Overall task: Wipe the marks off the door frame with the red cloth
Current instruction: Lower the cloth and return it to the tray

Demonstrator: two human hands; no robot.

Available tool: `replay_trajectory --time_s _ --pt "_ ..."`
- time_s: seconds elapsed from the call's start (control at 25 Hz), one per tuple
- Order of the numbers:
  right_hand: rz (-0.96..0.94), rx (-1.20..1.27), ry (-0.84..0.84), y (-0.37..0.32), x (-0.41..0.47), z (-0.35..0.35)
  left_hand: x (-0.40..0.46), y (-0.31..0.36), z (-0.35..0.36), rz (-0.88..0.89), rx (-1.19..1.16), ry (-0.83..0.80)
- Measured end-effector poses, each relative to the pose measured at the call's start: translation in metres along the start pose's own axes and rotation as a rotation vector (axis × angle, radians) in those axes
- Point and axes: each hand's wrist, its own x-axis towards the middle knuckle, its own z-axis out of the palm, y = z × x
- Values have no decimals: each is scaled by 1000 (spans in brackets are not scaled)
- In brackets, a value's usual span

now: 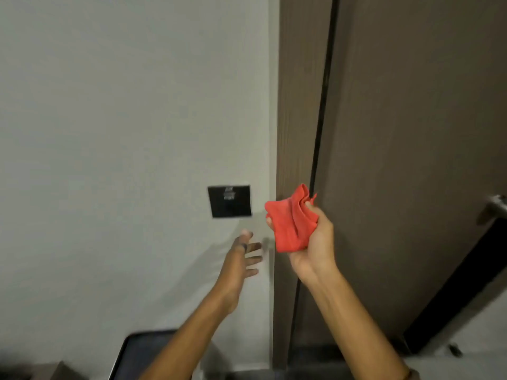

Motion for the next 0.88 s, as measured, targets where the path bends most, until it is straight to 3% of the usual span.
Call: replay_trajectory --time_s 0.08,0.24,0.56,0.68,0.88 --pt "213 27 88 48 -14 -12 -2 -29 -26 -324 -298 -71" --pt "375 -180 235 157 -47 -38 -8 -98 -73 -479 -507 5" --pt "812 -984 14 312 -65 -89 -21 -278 -219 -683 -217 253" --pt "927 -1015 -33 357 -52 -106 -1 -327 -278 -715 -48 264" --pt "891 -1060 -72 384 -37 -112 34 -373 -320 -755 179 179"
